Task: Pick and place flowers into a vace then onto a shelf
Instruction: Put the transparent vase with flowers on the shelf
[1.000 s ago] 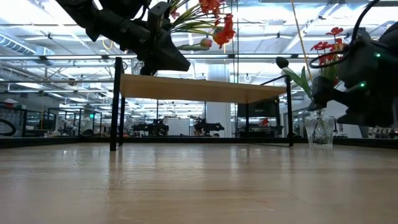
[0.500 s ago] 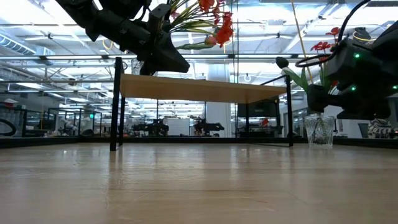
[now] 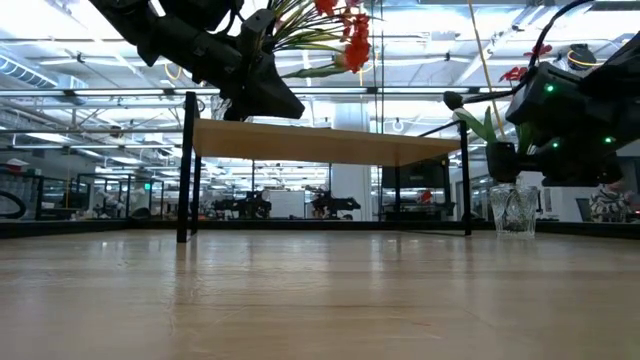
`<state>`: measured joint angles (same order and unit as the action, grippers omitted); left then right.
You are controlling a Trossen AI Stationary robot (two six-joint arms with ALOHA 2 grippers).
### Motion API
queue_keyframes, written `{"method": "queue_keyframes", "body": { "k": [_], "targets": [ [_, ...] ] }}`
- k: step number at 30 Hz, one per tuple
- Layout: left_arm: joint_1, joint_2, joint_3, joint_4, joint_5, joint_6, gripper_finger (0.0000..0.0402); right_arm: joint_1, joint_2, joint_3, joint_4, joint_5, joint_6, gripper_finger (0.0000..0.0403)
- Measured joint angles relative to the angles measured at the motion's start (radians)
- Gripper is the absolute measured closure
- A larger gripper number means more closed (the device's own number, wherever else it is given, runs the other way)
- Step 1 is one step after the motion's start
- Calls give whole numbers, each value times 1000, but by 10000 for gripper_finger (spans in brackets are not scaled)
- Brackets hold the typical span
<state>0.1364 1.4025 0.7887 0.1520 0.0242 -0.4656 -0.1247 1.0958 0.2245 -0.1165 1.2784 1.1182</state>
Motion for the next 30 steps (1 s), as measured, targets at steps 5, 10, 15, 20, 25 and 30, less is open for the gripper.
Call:
{"method": "queue_keyframes", "body": {
  "k": [5, 10, 15, 20, 25, 30],
  "targets": [
    [0, 0, 0, 0, 0, 0, 350, -51, 0, 0, 27, -40, -37, 9],
    [0, 1, 0, 0, -9, 1, 350, -90, 0, 0, 94, -75, -136, 9],
    [0, 1, 0, 0, -10, 5, 350, -127, 0, 0, 107, -79, -168, 10],
    [0, 1, 0, 0, -10, 11, 350, -165, -1, 2, 114, -135, -160, 37],
    [0, 1, 0, 0, -10, 11, 350, -179, -2, 3, 120, -176, -159, 108],
    [0, 1, 0, -1, -20, 11, 350, -179, -1, 3, 138, -175, -186, 178]
  ]
}}
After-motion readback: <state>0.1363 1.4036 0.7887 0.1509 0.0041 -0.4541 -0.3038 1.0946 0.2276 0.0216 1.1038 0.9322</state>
